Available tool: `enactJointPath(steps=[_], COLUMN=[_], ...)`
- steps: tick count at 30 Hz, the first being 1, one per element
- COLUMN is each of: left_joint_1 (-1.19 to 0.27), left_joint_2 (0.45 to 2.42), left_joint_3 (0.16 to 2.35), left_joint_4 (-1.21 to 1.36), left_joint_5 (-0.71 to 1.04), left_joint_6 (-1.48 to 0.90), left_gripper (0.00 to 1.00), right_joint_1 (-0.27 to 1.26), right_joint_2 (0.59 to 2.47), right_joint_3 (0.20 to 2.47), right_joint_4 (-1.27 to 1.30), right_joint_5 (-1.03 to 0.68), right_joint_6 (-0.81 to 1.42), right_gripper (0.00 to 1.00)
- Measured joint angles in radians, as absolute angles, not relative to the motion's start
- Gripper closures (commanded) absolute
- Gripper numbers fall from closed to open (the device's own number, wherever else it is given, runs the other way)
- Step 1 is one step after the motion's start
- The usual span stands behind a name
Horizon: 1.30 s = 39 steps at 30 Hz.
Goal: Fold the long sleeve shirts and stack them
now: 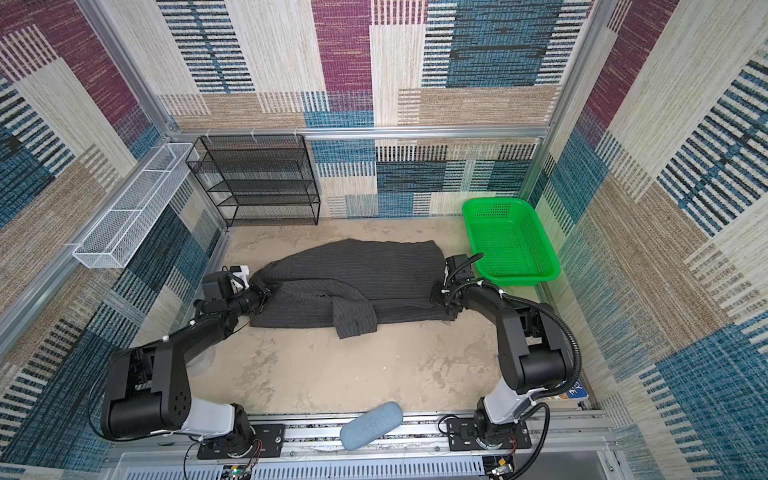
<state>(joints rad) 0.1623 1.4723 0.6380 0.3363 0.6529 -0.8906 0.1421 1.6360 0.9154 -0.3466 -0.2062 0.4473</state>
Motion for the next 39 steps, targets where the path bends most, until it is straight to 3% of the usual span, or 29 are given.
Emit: enactJointPath(steps=[2, 4, 5, 10, 19, 25, 30, 36, 39], left_joint_1=[0.161, 0.161, 0.159, 0.159, 0.16, 0.157, 0.109, 0.068, 0.063], left_joint_2=[1.487, 1.485, 1.475, 1.348, 1.116, 1.058, 1.074, 1.16, 1.206], left_joint_3=[0.653, 0.676, 0.691, 0.798, 0.86, 0.752, 0.692, 0.649, 0.635], left_joint_4=[0.338, 0.331, 0.318, 0.12, -0.327, -0.414, -0.395, -0.33, -0.289], left_joint_5=[0.652, 0.649, 0.648, 0.596, 0.467, 0.491, 0.513, 0.518, 0.502], left_joint_6=[-0.891, -0.891, -0.891, -0.844, -0.726, -0.732, -0.76, -0.764, -0.768], left_gripper=[0.53, 0.35, 0.33, 0.28, 0.28, 0.41, 0.68, 0.88, 0.91], right_joint_1=[0.142, 0.142, 0.142, 0.142, 0.186, 0.419, 0.609, 0.664, 0.666], right_joint_2=[1.636, 1.628, 1.617, 1.541, 1.359, 1.312, 1.409, 1.6, 1.679], right_joint_3=[0.923, 0.936, 0.943, 0.984, 0.959, 0.891, 0.857, 0.905, 0.946], right_joint_4=[-0.346, -0.345, -0.348, -0.347, -0.363, -0.356, -0.3, -0.199, -0.16], right_joint_5=[-0.201, -0.198, -0.198, -0.179, -0.173, -0.177, -0.216, -0.268, -0.3], right_joint_6=[0.447, 0.447, 0.447, 0.442, 0.448, 0.5, 0.567, 0.597, 0.6], right_gripper=[0.56, 0.48, 0.45, 0.33, 0.3, 0.25, 0.2, 0.19, 0.28])
